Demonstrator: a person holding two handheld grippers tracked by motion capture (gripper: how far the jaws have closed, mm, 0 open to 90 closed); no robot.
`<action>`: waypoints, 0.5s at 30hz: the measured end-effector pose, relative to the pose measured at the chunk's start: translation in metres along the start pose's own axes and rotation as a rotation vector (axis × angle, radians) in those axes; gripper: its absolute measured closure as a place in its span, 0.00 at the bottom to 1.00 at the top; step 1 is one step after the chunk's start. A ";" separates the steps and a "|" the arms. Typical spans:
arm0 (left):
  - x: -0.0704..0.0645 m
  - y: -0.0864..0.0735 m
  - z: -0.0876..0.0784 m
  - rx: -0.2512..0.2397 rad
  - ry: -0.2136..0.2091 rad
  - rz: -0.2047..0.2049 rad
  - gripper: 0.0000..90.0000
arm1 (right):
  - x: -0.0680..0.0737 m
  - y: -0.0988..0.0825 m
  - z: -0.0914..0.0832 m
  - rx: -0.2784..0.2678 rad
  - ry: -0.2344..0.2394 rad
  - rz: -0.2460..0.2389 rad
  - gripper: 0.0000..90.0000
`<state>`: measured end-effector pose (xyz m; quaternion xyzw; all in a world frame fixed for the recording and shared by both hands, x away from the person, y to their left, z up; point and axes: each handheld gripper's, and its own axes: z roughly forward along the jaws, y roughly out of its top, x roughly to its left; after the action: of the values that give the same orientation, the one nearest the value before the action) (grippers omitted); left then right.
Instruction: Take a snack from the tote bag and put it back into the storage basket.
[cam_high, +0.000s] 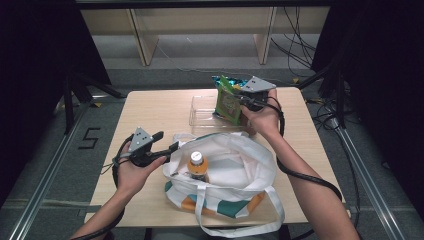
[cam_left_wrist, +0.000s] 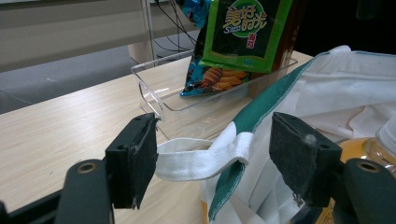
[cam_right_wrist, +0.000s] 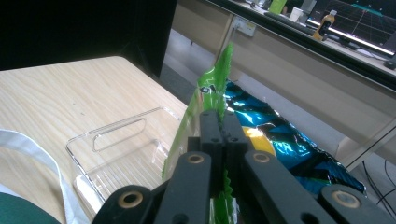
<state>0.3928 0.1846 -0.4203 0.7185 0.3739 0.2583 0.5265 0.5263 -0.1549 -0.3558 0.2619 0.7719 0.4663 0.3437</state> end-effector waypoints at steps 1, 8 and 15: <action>0.000 0.000 0.000 0.000 0.000 0.000 0.36 | 0.000 0.000 0.000 0.003 0.005 0.001 1.00; 0.000 0.000 0.000 0.001 -0.001 0.000 0.36 | 0.001 0.000 0.001 0.008 -0.013 -0.008 1.00; 0.000 -0.001 0.001 -0.004 -0.007 -0.004 0.36 | 0.000 -0.002 0.003 0.002 -0.025 -0.038 1.00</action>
<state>0.3935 0.1842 -0.4211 0.7177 0.3729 0.2553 0.5298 0.5280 -0.1539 -0.3586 0.2534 0.7729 0.4554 0.3620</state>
